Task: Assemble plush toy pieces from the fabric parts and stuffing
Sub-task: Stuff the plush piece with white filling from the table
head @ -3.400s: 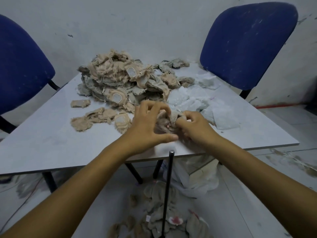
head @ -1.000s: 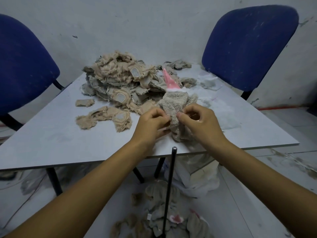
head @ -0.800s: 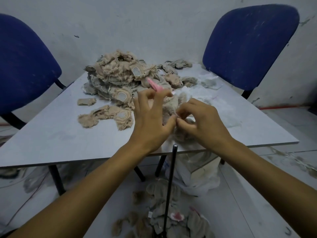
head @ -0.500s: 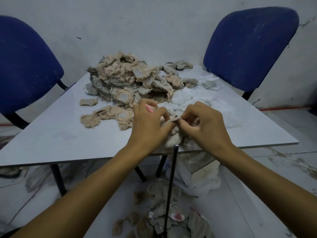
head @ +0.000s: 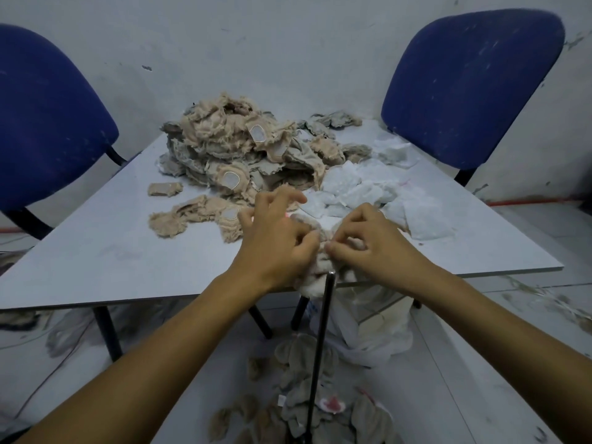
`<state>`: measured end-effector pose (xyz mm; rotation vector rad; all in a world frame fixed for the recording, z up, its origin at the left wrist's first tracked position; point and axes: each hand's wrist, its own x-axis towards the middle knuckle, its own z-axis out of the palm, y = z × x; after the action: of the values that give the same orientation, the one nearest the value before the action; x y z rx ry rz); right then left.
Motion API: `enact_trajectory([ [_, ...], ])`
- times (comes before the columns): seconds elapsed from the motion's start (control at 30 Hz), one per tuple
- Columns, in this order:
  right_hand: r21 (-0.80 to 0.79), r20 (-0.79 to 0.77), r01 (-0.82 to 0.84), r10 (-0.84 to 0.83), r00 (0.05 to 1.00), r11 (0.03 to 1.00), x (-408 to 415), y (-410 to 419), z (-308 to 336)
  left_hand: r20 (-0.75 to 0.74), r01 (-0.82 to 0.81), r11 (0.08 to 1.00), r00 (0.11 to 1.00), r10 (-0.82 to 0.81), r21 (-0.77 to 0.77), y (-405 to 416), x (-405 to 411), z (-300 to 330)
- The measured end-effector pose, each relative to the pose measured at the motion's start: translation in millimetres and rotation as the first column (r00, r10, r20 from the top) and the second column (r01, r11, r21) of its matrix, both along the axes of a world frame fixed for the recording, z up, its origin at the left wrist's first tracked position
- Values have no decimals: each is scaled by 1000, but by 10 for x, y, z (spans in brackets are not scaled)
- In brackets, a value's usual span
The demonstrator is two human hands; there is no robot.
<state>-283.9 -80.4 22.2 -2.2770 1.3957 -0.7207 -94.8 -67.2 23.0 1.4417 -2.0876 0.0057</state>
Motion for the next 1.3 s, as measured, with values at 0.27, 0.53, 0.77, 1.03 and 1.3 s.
enact_trajectory([
  [0.27,-335,-208,-45,-27,978,941,-8,51,-105,327,29,998,945,-9,-54,-77,-84,-11],
  [0.53,-178,-162,18,-47,986,984,-14,14,-61,471,21,998,882,7,-55,-148,-115,60],
  [0.77,-146,-178,153,-178,968,977,19,-16,73,360,144,904,933,12,-403,-59,-275,64],
  [1.03,-277,-239,6,-75,968,961,121,78,9,443,9,971,891,100,-238,25,-217,12],
  [1.3,-529,177,131,-42,983,838,203,408,13,59,55,907,998,-34,-417,282,-187,61],
])
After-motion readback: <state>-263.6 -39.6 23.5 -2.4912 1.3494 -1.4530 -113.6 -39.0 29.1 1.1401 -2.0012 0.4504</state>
